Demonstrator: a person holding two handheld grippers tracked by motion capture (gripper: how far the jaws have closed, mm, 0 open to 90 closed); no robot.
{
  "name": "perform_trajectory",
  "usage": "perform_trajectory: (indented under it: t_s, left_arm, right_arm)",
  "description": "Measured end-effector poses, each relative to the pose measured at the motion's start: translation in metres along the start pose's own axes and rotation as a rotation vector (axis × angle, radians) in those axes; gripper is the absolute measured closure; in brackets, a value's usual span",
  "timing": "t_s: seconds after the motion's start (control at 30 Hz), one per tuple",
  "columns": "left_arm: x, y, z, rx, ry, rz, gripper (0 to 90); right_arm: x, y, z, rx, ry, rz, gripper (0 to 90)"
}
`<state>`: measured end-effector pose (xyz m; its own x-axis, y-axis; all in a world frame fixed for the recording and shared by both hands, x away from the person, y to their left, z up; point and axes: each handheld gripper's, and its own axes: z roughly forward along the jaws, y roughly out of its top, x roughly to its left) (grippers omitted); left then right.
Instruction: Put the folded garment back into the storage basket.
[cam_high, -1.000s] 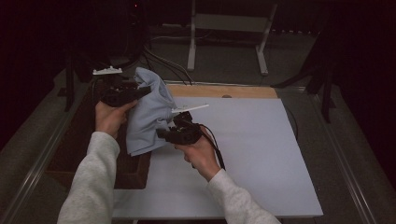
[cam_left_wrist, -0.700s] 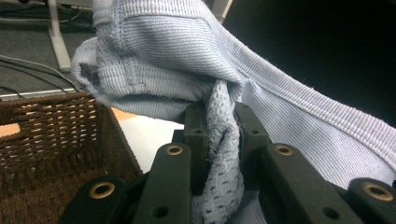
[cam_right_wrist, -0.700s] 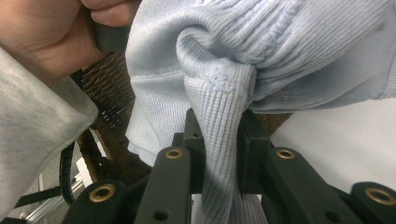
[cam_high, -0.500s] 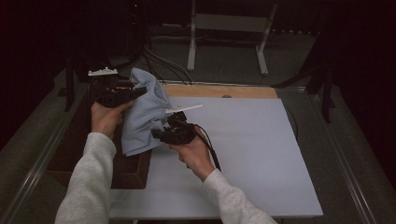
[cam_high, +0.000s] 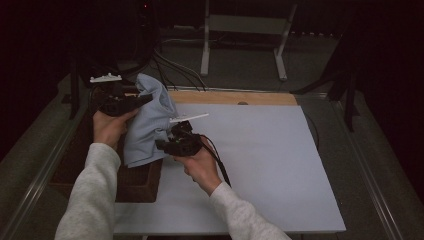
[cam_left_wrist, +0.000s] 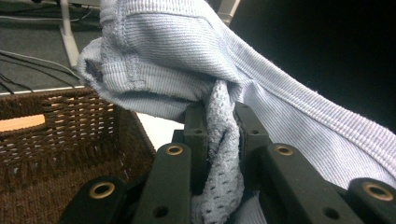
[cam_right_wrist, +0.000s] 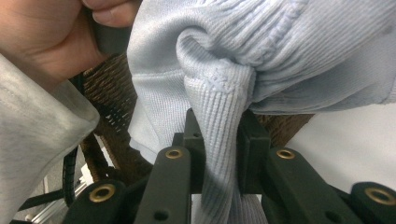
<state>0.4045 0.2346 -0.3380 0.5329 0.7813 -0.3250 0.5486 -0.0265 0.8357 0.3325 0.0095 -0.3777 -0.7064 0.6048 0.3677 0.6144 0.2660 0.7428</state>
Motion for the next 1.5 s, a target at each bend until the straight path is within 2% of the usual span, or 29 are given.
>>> perform_trajectory:
  t_s: [0.43, 0.7, 1.5]
  left_arm:
    - [0.006, -0.001, -0.006, -0.008, 0.016, -0.010, 78.4]
    - [0.015, -0.006, -0.012, -0.009, 0.032, -0.030, 78.4]
    - [0.028, -0.010, -0.030, -0.019, 0.060, -0.040, 78.4]
  right_arm:
    - [0.008, 0.002, 0.008, 0.000, -0.002, 0.007, 77.6]
    - [0.015, 0.002, 0.016, 0.007, 0.002, 0.004, 77.6]
    - [0.031, 0.005, 0.036, 0.012, 0.015, 0.009, 77.6]
